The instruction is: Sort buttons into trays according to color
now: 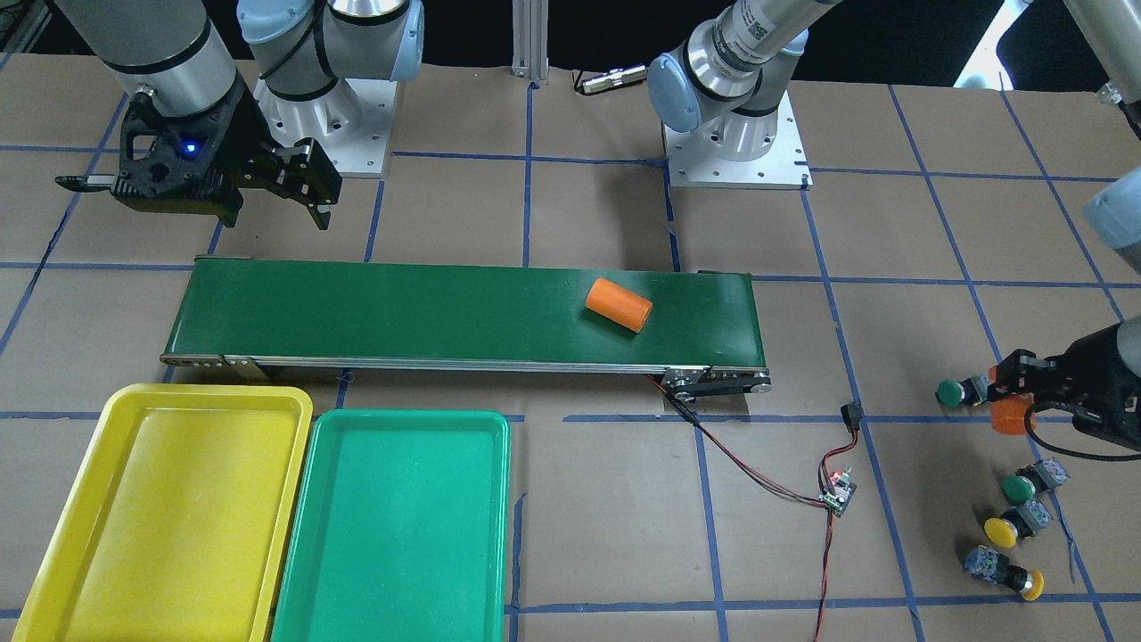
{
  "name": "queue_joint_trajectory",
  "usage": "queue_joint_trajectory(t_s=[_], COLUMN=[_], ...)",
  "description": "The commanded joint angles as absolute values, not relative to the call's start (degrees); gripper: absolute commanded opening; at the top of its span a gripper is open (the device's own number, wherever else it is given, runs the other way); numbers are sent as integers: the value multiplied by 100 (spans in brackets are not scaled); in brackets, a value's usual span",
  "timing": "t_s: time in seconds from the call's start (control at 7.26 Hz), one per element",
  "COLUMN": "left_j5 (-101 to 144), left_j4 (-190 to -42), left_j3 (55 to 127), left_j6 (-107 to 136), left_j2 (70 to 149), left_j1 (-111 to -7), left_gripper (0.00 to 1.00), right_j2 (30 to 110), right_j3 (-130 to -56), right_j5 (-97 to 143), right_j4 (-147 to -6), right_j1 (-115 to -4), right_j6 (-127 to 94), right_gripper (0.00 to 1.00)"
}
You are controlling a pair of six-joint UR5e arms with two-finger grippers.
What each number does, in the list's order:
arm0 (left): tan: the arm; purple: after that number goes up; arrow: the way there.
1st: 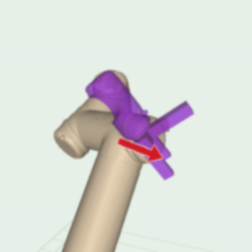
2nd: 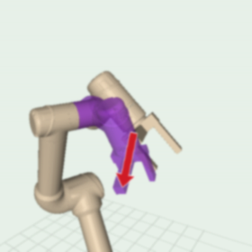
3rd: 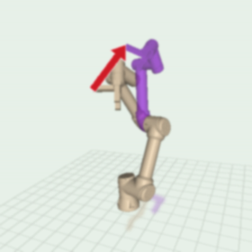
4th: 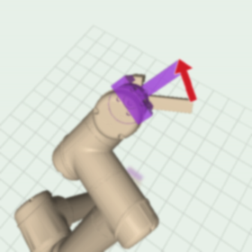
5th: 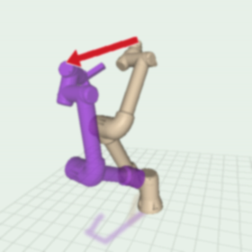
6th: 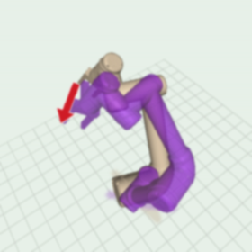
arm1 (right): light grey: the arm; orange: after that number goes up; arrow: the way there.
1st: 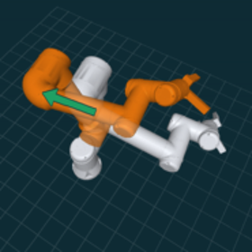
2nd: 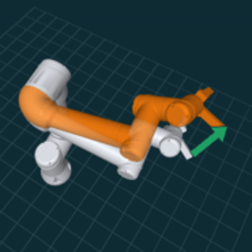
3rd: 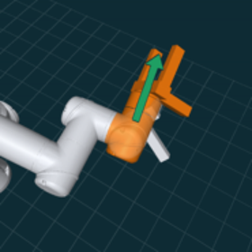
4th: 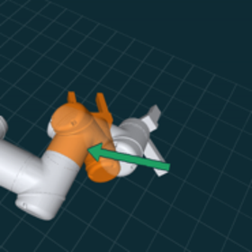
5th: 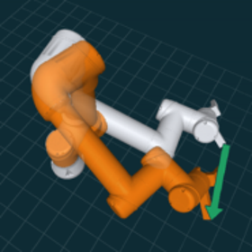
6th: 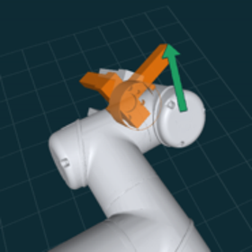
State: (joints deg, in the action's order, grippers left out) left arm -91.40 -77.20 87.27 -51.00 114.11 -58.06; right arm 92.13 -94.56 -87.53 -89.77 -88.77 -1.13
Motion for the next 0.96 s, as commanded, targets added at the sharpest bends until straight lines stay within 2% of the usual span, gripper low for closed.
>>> queue_joint_trajectory(t_s=[0.0, 0.28, 0.55, 0.83], left_j5=[-8547, -8349, -8332, -8393], left_j4=[-7954, -7832, -7743, -7430], left_j3=[9348, 10183, 10510, 10983], left_j6=[-5124, -5701, -6279, -6811], left_j2=[10673, 9979, 9451, 9229], left_j1=[-6597, -7483, -8276, -8507], left_gripper=[4, 4, 4, 7], right_j2=[9229, 9229, 9237, 9237], right_j3=[-9457, -9457, -9466, -9466], right_j5=[-8754, -8754, -8754, -8719], right_j4=[-8974, -8956, -8956, -8999], right_j1=[-8877, -8877, -8877, -8877], right_j6=[-114, -105, -105, -105], right_gripper=[100, 100, 100, 100])
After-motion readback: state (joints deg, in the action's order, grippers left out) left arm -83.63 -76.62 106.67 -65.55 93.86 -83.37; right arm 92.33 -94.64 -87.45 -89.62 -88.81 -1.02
